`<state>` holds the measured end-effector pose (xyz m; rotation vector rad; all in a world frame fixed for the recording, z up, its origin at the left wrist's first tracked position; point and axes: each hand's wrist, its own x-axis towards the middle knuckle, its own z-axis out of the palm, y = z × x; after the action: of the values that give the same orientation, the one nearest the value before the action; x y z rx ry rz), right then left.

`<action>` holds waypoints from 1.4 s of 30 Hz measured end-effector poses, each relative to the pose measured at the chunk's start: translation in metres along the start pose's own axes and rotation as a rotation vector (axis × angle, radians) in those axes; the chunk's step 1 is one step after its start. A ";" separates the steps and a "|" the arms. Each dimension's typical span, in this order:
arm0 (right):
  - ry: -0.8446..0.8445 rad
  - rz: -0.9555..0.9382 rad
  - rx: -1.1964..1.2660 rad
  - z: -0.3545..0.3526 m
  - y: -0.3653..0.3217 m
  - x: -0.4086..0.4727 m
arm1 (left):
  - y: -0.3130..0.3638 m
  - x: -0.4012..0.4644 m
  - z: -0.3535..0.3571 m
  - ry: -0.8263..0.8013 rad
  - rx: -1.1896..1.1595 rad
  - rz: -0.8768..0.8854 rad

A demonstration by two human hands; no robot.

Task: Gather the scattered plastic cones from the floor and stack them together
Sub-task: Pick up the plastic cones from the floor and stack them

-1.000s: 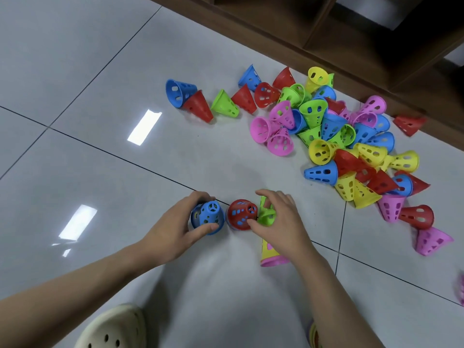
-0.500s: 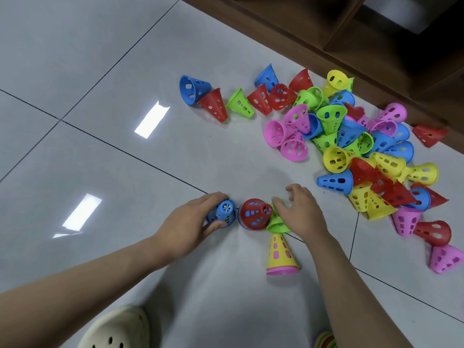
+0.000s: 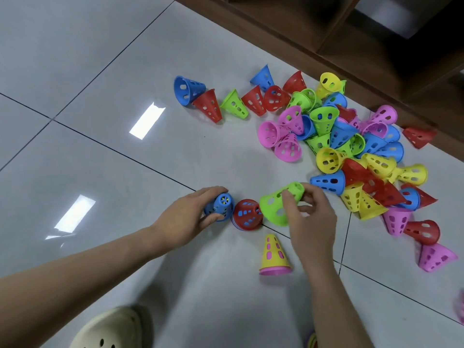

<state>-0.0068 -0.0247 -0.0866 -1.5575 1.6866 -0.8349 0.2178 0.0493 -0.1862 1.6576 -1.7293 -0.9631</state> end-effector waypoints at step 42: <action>-0.269 0.190 -0.823 0.038 0.097 -0.015 | -0.026 0.104 -0.083 0.664 -0.257 -0.374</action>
<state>-0.0284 -0.0024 -0.1873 -1.8600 2.0415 0.2193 0.2904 -0.0639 -0.1676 1.8743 -0.8457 -0.6394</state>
